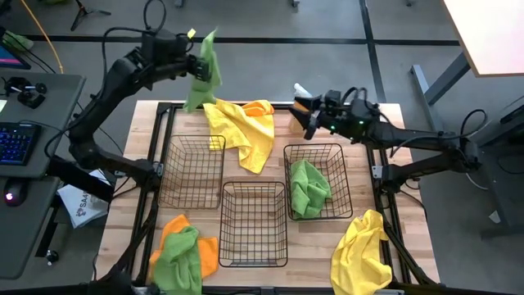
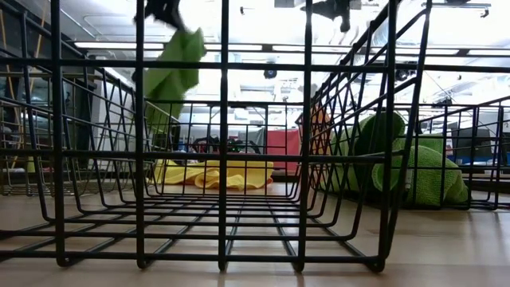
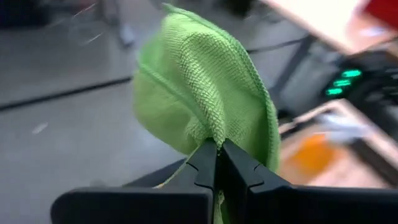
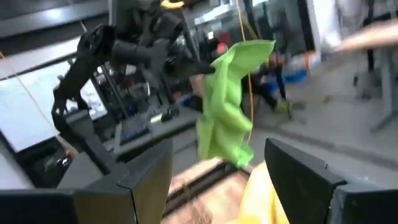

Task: Sort microfiber towel by color & place in baskets
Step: Put the top green microfiber cloth into the right basket

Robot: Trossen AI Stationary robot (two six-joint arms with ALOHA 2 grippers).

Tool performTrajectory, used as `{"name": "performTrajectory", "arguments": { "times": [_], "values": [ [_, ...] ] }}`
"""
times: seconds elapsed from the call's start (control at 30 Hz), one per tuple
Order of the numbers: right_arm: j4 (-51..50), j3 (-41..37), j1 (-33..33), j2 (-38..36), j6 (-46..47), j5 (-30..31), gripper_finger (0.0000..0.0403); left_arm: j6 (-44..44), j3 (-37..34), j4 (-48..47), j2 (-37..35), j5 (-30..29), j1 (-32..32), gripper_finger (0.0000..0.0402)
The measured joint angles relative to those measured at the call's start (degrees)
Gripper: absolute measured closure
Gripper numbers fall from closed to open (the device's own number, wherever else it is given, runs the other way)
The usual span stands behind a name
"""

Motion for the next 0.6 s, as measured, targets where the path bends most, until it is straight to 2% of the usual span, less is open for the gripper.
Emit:
{"name": "performTrajectory", "arguments": {
  "times": [0.1, 0.3, 0.43, 0.6],
  "values": [
    [2.37, 0.00, -0.02, -2.20, -3.90, 2.98, 0.0153, -0.35, 2.13, 3.20, 0.04, 0.51, -5.91, 0.0401],
    [3.04, 0.00, -0.02, -7.10, -11.02, 12.47, 0.0153, -4.31, 2.26, 15.22, 2.28, 6.10, -16.56, 0.0401],
    [2.98, 0.00, -0.04, -10.33, -12.89, 15.63, 0.0153, -4.73, 2.26, 26.19, 7.56, 9.53, -23.47, 0.0401],
    [1.89, 0.02, -0.02, -14.15, -12.89, 16.63, 0.0153, -9.37, 2.26, 42.76, 16.33, 19.18, -30.36, 0.0401]
  ]
}}
